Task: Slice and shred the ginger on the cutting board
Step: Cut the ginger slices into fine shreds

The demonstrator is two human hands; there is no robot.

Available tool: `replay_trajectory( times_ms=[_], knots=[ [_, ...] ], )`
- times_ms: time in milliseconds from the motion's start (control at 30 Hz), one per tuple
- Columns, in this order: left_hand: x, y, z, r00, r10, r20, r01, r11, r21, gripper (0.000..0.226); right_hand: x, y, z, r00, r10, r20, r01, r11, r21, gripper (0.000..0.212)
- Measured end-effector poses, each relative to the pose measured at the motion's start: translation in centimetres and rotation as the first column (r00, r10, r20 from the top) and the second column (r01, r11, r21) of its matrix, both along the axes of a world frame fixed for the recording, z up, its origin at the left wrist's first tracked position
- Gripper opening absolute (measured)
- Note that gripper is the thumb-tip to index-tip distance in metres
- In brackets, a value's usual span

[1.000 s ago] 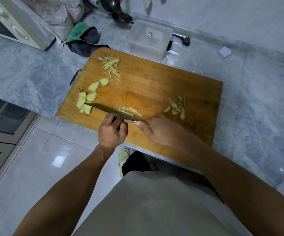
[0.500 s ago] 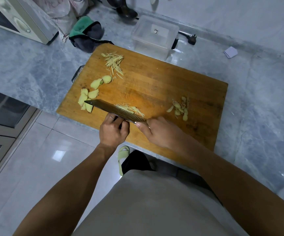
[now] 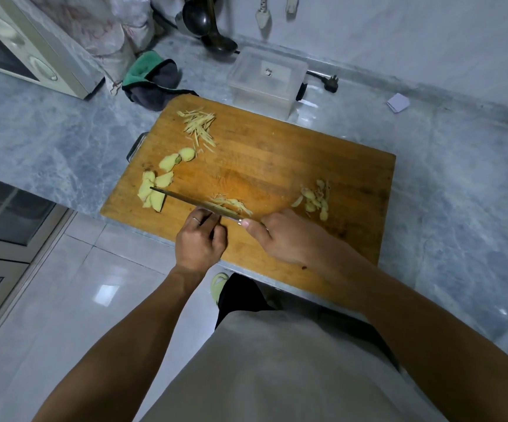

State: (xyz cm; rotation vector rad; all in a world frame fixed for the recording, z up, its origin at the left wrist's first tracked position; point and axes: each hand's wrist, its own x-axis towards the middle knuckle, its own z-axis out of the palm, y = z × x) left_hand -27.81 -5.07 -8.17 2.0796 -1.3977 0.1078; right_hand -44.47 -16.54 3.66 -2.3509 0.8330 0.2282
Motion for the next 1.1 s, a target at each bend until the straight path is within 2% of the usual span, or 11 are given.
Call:
replay_trajectory(
  times_ms=[133, 267, 467, 600, 800, 1000, 1100],
  knots=[
    [-0.7, 0.1, 0.8, 0.999, 0.029, -0.028, -0.028, 0.999, 0.045, 0.030, -0.2, 0.0, -0.2, 1.000, -0.025, 0.005, 0.025, 1.000, -0.010, 0.068],
    [-0.9, 0.2, 1.2, 0.996, 0.040, -0.085, -0.031, 0.994, 0.101, 0.037, -0.1, -0.2, -0.5, 0.998, -0.057, 0.040, 0.055, 0.998, 0.042, 0.101],
    [-1.4, 0.3, 1.7, 0.976, 0.077, -0.204, -0.047, 0.987, 0.152, 0.040, -0.3, -1.9, 0.6, 0.997, -0.077, 0.026, 0.071, 0.982, 0.174, 0.081],
    [-1.8, 0.7, 1.9, 0.952, 0.159, -0.261, -0.130, 0.984, 0.125, 0.035, -0.7, -2.3, 1.3, 0.997, -0.063, 0.041, 0.053, 0.977, 0.208, 0.068],
    [-3.4, 0.4, 2.1, 0.979, 0.130, -0.156, -0.120, 0.990, 0.073, 0.032, -0.9, -2.7, 1.3, 0.999, -0.013, 0.038, 0.005, 0.979, 0.206, 0.065],
    [-4.0, 0.1, 1.2, 0.981, 0.152, -0.123, -0.144, 0.987, 0.067, 0.032, -0.9, -2.6, 0.9, 1.000, 0.004, 0.030, -0.009, 0.988, 0.156, 0.073],
    [-4.0, 0.0, 1.1, 0.981, 0.162, -0.103, -0.158, 0.986, 0.051, 0.032, -1.0, -2.5, 1.1, 0.999, 0.003, 0.039, -0.010, 0.983, 0.183, 0.068]
  ],
)
